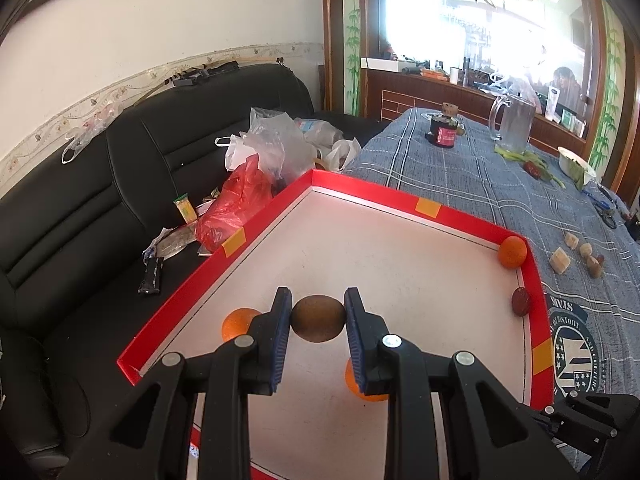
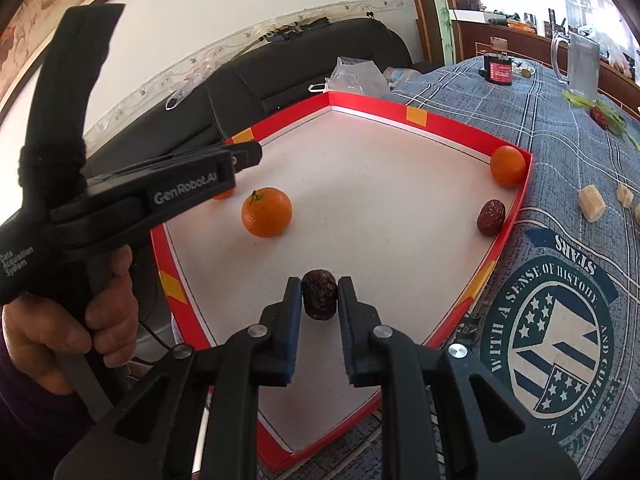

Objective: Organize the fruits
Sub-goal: 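Open both grippers to drop the kiwi and the date into the tray, then move both open tools from the tray back to the items on the table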

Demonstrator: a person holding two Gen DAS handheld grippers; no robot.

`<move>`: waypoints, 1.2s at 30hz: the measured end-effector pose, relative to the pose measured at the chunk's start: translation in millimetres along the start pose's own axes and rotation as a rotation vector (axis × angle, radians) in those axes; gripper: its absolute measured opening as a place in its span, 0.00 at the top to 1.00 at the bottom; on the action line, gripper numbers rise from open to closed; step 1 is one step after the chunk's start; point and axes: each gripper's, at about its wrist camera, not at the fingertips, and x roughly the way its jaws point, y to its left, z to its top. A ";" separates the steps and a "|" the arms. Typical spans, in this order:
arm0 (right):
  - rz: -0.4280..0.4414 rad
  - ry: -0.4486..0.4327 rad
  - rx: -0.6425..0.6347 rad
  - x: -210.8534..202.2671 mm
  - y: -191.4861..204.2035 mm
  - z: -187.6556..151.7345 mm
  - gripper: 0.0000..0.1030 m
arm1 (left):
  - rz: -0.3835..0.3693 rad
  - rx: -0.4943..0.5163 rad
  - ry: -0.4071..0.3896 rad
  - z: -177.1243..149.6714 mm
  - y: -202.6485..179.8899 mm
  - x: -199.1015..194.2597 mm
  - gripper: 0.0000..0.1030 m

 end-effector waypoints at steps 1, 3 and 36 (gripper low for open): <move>-0.002 -0.002 -0.004 0.1 0.0 0.0 0.80 | 0.001 0.001 0.003 -0.4 -0.3 1.4 0.75; -0.008 -0.003 -0.014 0.8 1.4 -0.5 0.80 | 0.002 0.003 0.013 -1.2 -0.8 4.0 0.75; -0.122 -0.223 0.208 -95.8 -109.7 7.1 0.57 | 0.024 0.073 0.035 3.3 -44.0 -8.4 0.45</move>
